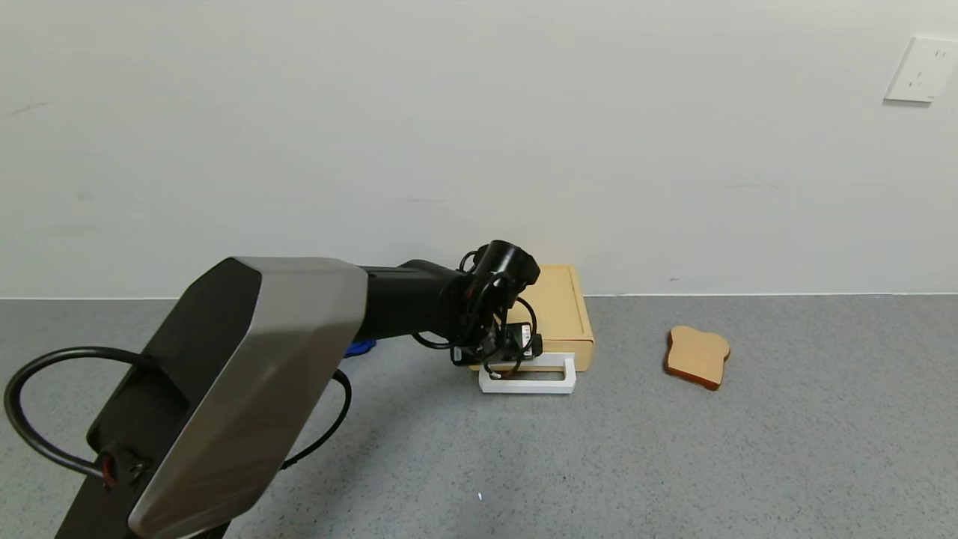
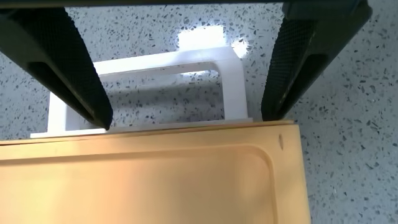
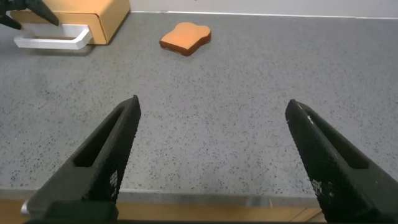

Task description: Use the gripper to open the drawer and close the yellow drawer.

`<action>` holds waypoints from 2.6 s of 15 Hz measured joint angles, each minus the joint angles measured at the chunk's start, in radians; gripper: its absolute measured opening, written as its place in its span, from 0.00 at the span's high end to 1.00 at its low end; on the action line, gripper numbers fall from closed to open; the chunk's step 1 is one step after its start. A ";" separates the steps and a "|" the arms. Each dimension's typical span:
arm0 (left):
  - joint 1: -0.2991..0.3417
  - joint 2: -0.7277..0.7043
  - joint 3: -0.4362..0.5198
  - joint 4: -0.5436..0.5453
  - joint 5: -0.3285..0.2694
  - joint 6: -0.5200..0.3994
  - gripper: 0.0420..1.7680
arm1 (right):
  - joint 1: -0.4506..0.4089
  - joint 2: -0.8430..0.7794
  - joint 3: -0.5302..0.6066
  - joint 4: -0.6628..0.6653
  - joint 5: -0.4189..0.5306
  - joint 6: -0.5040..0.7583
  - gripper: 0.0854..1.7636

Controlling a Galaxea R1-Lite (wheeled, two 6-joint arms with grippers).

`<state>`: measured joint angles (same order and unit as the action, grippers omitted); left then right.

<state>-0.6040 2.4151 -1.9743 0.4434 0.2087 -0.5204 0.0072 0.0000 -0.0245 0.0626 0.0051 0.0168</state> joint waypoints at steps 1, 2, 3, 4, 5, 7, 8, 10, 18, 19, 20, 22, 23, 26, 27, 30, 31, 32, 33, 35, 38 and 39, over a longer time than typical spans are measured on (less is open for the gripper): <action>-0.001 0.001 0.000 -0.007 -0.001 0.001 0.03 | 0.000 0.000 0.000 0.000 0.000 0.000 0.03; -0.003 0.002 0.000 -0.009 -0.001 0.003 0.03 | 0.000 0.000 0.000 0.000 0.000 0.000 0.03; -0.003 0.002 0.000 -0.010 -0.001 0.005 0.03 | 0.000 0.000 0.000 0.000 0.000 0.000 0.03; -0.003 0.002 0.000 -0.010 -0.002 0.005 0.03 | 0.000 0.000 0.000 0.000 0.000 0.000 0.03; -0.003 0.002 0.000 -0.010 -0.002 0.005 0.03 | 0.000 0.000 0.000 0.000 0.000 0.000 0.03; -0.003 0.002 0.000 -0.009 -0.002 0.005 0.03 | 0.000 0.000 0.000 0.000 0.000 0.000 0.03; -0.003 0.002 0.000 -0.010 -0.003 0.004 0.03 | 0.000 0.000 0.000 0.000 0.000 0.000 0.03; -0.004 0.002 0.000 -0.011 -0.003 0.002 0.03 | 0.000 0.000 0.000 0.000 0.000 0.000 0.03; -0.005 0.009 0.002 -0.039 -0.002 -0.001 0.03 | 0.000 0.000 0.000 0.000 0.000 0.000 0.03; -0.007 0.004 0.005 -0.028 -0.002 -0.001 0.03 | 0.000 0.000 0.000 0.000 0.000 0.000 0.03; -0.009 -0.003 0.008 -0.003 -0.003 -0.002 0.03 | 0.000 0.000 0.000 0.000 0.000 0.000 0.03; -0.013 -0.025 0.010 0.045 -0.004 -0.004 0.03 | 0.000 0.000 0.000 0.000 0.000 0.000 0.03; -0.017 -0.040 0.011 0.072 -0.003 -0.006 0.03 | 0.000 0.000 0.000 0.000 0.000 0.000 0.03; -0.028 -0.107 0.013 0.150 -0.001 -0.011 0.03 | 0.000 0.000 0.000 0.000 0.001 0.000 0.03; -0.030 -0.134 0.013 0.170 -0.001 -0.011 0.03 | 0.000 0.000 0.000 0.000 0.001 0.000 0.03; -0.025 -0.228 0.017 0.211 -0.004 0.000 0.03 | 0.000 0.000 0.000 0.000 0.000 0.000 0.03; -0.017 -0.261 0.018 0.218 -0.010 0.009 0.03 | 0.000 0.000 0.000 0.000 0.001 0.000 0.03; -0.007 -0.293 0.020 0.219 -0.012 0.023 0.03 | 0.000 0.000 0.000 0.000 0.001 0.000 0.03; 0.004 -0.323 0.024 0.220 -0.014 0.041 0.03 | 0.000 0.000 0.000 0.000 0.001 0.000 0.03; 0.023 -0.382 0.031 0.221 -0.045 0.082 0.03 | -0.001 0.000 0.000 -0.003 0.000 0.000 0.03; 0.055 -0.469 0.050 0.225 -0.141 0.175 0.03 | -0.001 0.000 0.001 -0.005 -0.001 0.000 0.03; 0.064 -0.495 0.057 0.227 -0.162 0.198 0.03 | -0.001 0.000 0.001 -0.005 -0.001 0.000 0.03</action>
<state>-0.5402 1.9200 -1.9170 0.6704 0.0466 -0.3223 0.0057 0.0000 -0.0230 0.0572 0.0038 0.0172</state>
